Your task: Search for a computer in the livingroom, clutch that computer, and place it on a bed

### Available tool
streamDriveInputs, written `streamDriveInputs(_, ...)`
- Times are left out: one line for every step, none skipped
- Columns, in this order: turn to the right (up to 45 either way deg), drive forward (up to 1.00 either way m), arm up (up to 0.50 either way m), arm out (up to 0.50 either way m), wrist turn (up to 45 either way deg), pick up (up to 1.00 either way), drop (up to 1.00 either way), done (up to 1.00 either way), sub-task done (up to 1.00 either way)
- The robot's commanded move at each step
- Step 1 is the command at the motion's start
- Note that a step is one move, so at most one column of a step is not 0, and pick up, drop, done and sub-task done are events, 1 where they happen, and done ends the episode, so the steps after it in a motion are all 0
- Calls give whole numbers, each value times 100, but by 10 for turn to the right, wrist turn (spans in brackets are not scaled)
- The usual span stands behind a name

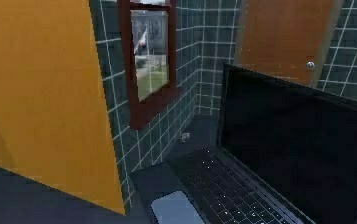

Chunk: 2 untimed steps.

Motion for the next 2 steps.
streamDriveInputs(-450, 0, 0, 0, 0, 0, 0, 0, 0)
streamDriveInputs(-210, 0, 0, 0, 0, 0, 0, 0, 0)
